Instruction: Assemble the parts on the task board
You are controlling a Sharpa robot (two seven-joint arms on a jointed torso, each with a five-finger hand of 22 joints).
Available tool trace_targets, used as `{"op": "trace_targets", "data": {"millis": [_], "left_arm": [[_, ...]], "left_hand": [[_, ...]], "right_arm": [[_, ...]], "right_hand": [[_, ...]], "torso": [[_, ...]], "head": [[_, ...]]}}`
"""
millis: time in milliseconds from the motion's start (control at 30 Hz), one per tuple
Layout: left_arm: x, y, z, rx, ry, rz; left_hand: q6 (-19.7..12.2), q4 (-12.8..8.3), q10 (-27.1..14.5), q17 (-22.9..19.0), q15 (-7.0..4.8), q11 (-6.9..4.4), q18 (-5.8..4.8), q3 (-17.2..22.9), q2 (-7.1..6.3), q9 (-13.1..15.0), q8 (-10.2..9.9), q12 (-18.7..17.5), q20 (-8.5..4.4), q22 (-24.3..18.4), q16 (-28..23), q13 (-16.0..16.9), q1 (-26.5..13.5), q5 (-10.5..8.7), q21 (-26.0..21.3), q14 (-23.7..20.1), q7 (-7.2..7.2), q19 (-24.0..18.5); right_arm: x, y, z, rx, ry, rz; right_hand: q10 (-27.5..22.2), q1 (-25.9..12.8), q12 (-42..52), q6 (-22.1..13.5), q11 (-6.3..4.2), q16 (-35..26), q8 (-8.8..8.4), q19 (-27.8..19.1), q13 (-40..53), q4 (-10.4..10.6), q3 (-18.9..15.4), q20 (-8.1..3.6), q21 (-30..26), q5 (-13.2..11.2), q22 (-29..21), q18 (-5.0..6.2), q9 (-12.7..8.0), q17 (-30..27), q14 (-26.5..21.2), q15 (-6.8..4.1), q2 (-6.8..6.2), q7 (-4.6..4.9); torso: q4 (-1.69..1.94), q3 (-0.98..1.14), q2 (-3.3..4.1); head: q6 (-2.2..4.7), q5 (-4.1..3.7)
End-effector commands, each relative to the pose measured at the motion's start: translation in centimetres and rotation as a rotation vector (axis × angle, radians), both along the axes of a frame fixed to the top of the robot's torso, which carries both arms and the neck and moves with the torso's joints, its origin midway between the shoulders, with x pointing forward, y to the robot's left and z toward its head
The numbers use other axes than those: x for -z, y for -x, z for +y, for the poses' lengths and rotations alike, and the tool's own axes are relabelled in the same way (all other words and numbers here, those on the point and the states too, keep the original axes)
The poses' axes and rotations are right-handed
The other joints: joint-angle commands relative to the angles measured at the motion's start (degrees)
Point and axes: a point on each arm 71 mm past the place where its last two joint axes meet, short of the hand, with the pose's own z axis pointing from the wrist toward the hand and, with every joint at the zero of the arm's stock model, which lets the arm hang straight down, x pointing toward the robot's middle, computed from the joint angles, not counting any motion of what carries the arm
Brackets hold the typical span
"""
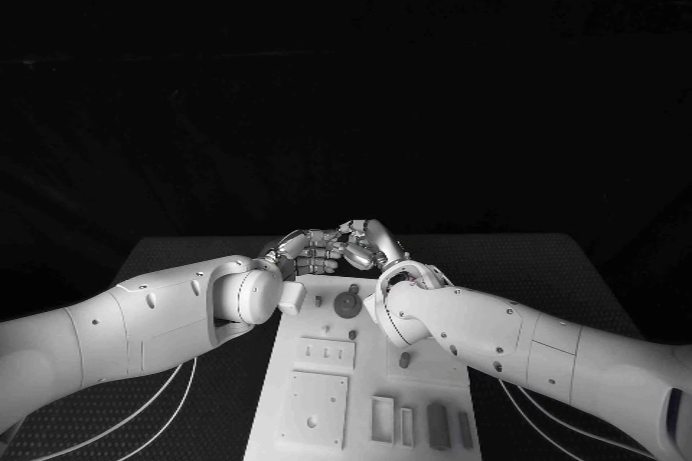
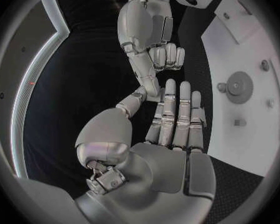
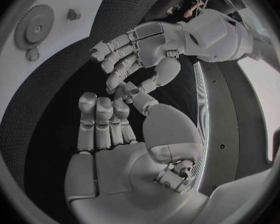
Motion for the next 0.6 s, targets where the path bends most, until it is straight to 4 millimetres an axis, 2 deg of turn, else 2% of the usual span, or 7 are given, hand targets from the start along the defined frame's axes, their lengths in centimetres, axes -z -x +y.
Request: {"op": "trace_targets", "data": {"millis": [33,200,333,600], "left_arm": [[0.05,0.18,-0.46,0.031,0.012,0.006],[0.09,0.22,-0.51,0.037,0.013,0.011],[0.12,0.26,-0.52,0.044,0.015,0.016],[0.2,0.36,-0.58,0.053,0.016,0.024]], "left_hand": [[0.2,-0.2,0.1,-0.1,-0.03,0.2,-0.86,-0.3,-0.06,0.0,0.1,-0.2,0.19,1.0,-0.2,-0.1,0.7,0.21,-0.2,-0.3,0.02,-0.1],[0.0,-0.1,0.0,-0.2,0.05,0.27,-0.86,-0.5,-0.41,-0.1,0.0,-0.4,0.28,1.0,-0.3,-0.2,0.5,0.21,-0.2,-0.4,0.13,-0.2],[-0.1,0.0,-0.1,-0.2,0.12,0.34,-0.86,-0.7,-0.79,-0.2,-0.1,-0.6,0.35,1.0,-0.5,-0.2,0.2,0.21,-0.3,-0.5,0.25,-0.2],[-1.6,0.5,-1.4,-0.5,0.46,1.19,-0.86,-1.4,-2.53,-0.6,-1.0,-1.6,0.57,1.0,-0.9,-0.7,-1.5,0.21,-0.5,-0.8,1.35,-0.5]], "right_arm": [[-0.08,0.02,0.19,-0.012,-0.005,-0.004],[-0.02,0.02,0.09,-0.007,-0.003,-0.007],[-0.04,0.03,0.02,-0.001,-0.005,-0.013],[-0.03,0.08,0.03,-0.007,-0.004,-0.012]], "right_hand": [[-6.9,0.1,0.4,9.4,-2.18,0.3,0.28,-0.4,0.3,0.0,-1.1,0.13,0.3,-0.3,0.9,3.48,0.6,0.1,-1.1,-0.7,0.75,-1.73],[-7.0,0.4,0.8,9.5,-2.24,0.3,0.59,-0.6,0.6,0.0,-2.4,0.19,0.4,-0.3,0.9,3.48,1.5,0.2,-1.2,-0.72,1.22,-1.8],[-6.9,0.6,1.0,9.5,-2.3,0.4,0.76,-0.6,0.8,0.0,-2.9,0.19,0.5,-0.3,0.9,3.48,2.0,0.2,-1.2,-0.77,1.47,-1.86],[-6.8,0.9,1.2,9.6,-2.36,0.5,0.94,-0.5,0.9,0.0,-3.2,0.16,0.6,-0.3,0.8,3.48,2.5,0.2,-1.0,-0.82,1.69,-1.93]], "torso": [[0.03,-0.03,0.0],[0.04,-0.05,-0.03],[0.02,0.01,-0.02],[0.03,0.03,-0.02]], "head": [[-0.06,0.0],[-0.18,0.0],[-0.17,0.08],[-0.24,0.07]]}}
